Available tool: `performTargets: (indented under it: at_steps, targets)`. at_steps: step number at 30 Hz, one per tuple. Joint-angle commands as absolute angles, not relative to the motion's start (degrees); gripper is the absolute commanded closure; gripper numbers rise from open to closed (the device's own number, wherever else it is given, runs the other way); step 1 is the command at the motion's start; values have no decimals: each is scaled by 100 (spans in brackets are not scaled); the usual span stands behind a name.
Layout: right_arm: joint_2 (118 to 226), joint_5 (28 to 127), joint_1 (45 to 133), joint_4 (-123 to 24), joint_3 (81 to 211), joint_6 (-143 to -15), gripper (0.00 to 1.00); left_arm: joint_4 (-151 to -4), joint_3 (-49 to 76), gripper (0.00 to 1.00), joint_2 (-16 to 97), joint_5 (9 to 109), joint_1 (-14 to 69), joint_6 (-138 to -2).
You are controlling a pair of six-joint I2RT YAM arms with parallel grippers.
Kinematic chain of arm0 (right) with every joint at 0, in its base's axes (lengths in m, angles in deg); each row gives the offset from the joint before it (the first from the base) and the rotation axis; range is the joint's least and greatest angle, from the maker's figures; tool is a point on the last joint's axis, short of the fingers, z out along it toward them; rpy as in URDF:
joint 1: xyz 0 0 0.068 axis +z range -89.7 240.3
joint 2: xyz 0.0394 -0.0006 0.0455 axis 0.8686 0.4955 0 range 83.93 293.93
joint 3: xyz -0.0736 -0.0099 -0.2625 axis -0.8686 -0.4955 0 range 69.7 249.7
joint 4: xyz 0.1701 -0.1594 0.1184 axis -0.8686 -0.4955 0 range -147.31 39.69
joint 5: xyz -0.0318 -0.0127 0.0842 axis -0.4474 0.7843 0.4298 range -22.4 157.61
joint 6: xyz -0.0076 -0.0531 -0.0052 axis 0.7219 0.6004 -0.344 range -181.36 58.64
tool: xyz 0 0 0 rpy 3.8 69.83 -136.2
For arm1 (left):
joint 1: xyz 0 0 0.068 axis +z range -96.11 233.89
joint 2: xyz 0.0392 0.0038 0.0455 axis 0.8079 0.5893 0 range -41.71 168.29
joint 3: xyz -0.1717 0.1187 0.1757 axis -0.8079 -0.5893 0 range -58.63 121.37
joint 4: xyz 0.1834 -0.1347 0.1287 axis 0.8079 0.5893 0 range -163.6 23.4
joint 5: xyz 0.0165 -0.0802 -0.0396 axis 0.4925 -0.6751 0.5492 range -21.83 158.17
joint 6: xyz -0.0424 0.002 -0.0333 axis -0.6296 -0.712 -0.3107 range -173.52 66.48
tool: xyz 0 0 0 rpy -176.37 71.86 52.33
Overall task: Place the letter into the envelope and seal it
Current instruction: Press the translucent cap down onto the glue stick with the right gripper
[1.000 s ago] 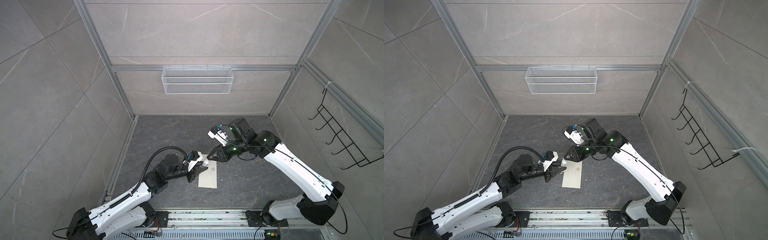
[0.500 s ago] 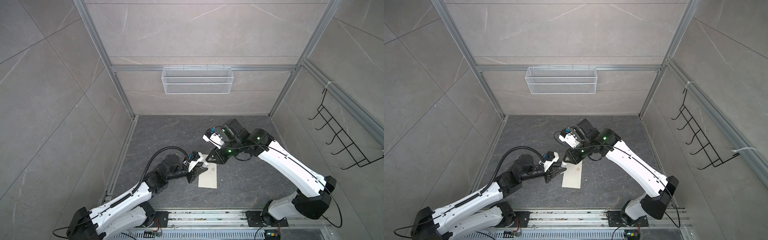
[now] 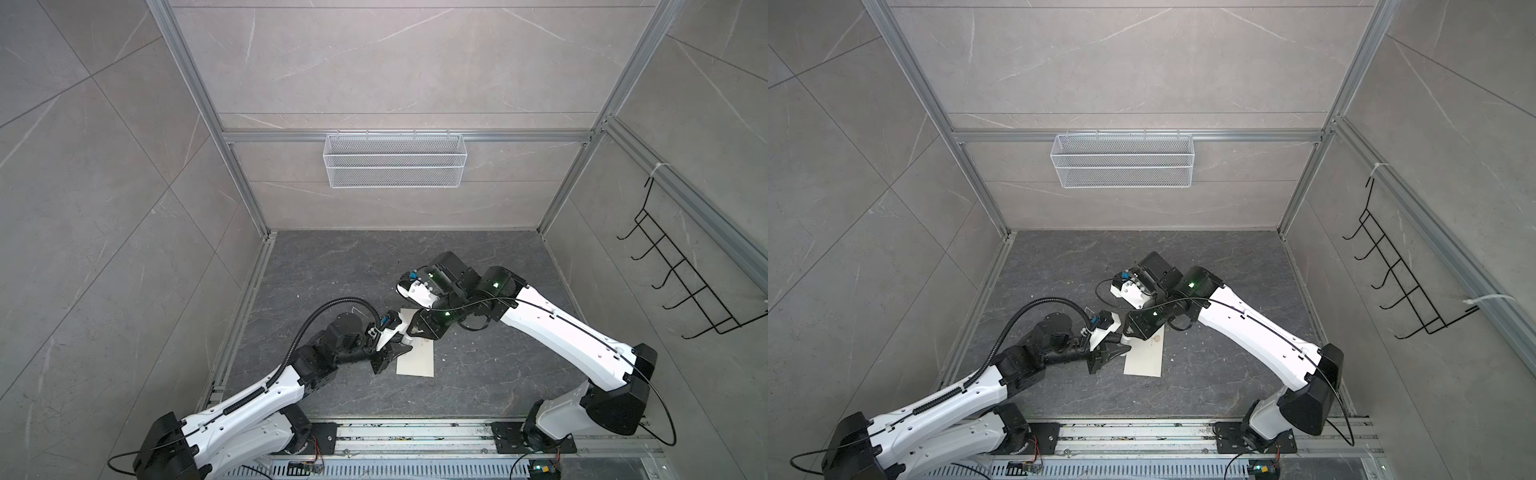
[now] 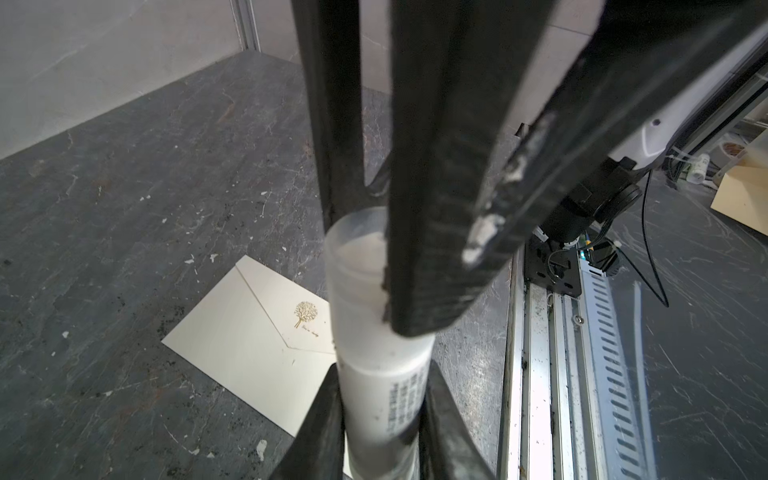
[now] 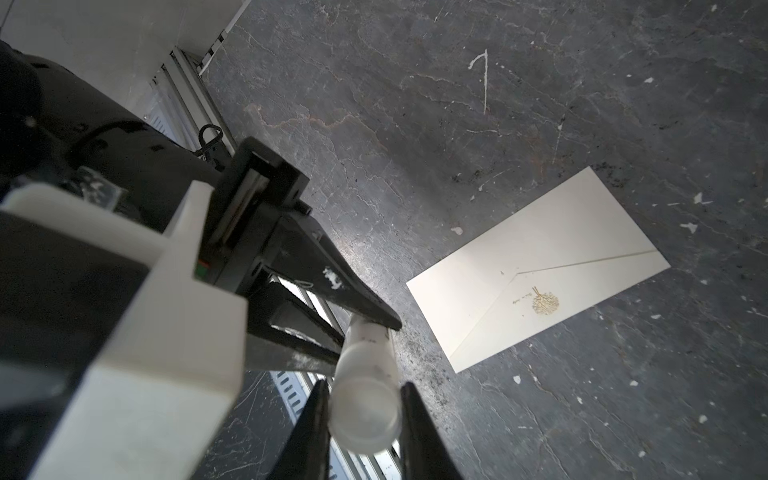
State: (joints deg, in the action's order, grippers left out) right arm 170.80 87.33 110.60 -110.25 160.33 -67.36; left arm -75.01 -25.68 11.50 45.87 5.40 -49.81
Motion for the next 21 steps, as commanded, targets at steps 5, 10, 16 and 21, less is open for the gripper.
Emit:
performTargets:
  at_steps: [5, 10, 16, 21]
  targets:
    - [17232, 9078, 11389, -10932, 15403, -6982, 89, -9055, -2271, 100, 924, 4686, 542, -4965]
    - [17215, 9134, 11435, -10686, 15086, -7120, 89, -9115, -2289, 100, 939, 4712, 544, -4971]
    - [17199, 9151, 11453, -10527, 15014, -7175, 88, -9145, -2272, 100, 1007, 4703, 545, -4974]
    - [16984, 8615, 11452, -10479, 15461, -7156, 79, -8791, -2189, 100, 1056, 4923, 539, -5013]
